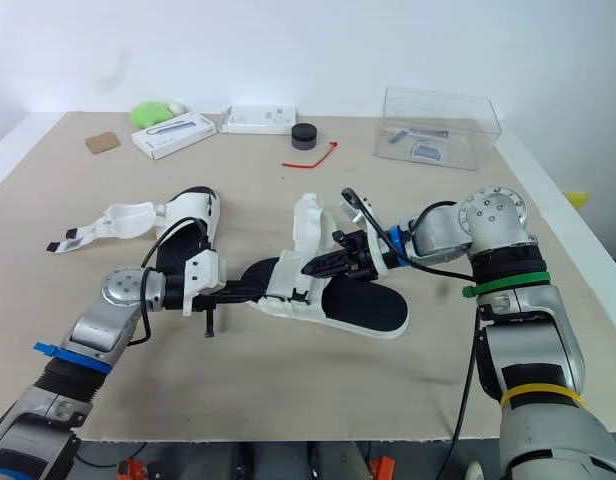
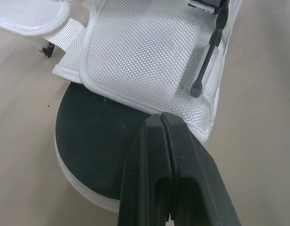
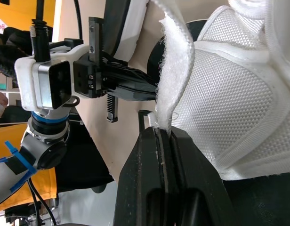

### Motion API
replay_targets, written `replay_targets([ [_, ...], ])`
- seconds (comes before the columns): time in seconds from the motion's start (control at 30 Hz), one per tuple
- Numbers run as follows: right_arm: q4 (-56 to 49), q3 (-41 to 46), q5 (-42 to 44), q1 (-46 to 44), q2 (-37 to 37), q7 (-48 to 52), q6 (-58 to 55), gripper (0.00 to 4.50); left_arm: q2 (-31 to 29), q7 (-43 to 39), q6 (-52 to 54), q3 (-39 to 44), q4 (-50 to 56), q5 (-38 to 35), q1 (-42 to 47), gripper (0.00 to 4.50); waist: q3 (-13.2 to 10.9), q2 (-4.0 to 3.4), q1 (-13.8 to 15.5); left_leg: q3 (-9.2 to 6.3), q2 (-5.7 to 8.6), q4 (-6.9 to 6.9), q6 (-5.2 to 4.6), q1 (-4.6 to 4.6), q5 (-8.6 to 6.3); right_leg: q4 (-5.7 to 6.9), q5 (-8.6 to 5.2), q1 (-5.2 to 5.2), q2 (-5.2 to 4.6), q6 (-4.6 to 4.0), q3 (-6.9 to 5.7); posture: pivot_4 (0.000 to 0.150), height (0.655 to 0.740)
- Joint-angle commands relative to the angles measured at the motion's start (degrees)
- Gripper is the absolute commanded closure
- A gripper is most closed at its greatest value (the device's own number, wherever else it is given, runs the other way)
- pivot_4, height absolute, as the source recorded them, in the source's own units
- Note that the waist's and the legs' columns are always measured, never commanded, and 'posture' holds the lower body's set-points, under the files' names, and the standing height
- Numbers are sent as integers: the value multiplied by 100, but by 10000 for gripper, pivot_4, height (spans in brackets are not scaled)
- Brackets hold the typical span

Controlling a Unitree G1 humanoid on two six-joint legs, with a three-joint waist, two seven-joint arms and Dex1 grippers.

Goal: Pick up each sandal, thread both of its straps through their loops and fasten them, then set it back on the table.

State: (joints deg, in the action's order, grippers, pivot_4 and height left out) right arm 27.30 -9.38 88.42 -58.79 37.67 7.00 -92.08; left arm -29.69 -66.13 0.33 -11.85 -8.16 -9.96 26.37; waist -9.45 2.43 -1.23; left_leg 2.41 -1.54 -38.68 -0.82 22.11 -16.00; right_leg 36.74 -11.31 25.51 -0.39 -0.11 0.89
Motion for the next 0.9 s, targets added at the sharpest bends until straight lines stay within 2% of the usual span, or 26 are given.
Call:
replay_targets([
  [0.03, -149, 40, -157, 36, 30, 26, -42, 44241, 2, -14, 1, -130, -84, 114, -58, 45000, 0, 0, 0, 0, 0, 0, 0, 0, 0, 0, 0, 0, 0, 0, 0, 1500, 7400],
  [0.43, -574, -9, 121, -26, 77, 39, -42, 44241, -3, -4, -9, -149, -120, 111, -28, 45000, 0, -1, 1, 0, 0, 0, -1, 1, 0, -1, 0, 0, 0, 0, 0, 1500, 7400],
  [0.9, -449, 59, 774, -8, -69, -618, -42, 44241, 38, 40, -32, -190, -162, 135, 10, 45000, 1, -2, 0, 1, -1, 0, -2, 0, -1, -2, 0, 0, 0, 0, 1, 1500, 7400],
])
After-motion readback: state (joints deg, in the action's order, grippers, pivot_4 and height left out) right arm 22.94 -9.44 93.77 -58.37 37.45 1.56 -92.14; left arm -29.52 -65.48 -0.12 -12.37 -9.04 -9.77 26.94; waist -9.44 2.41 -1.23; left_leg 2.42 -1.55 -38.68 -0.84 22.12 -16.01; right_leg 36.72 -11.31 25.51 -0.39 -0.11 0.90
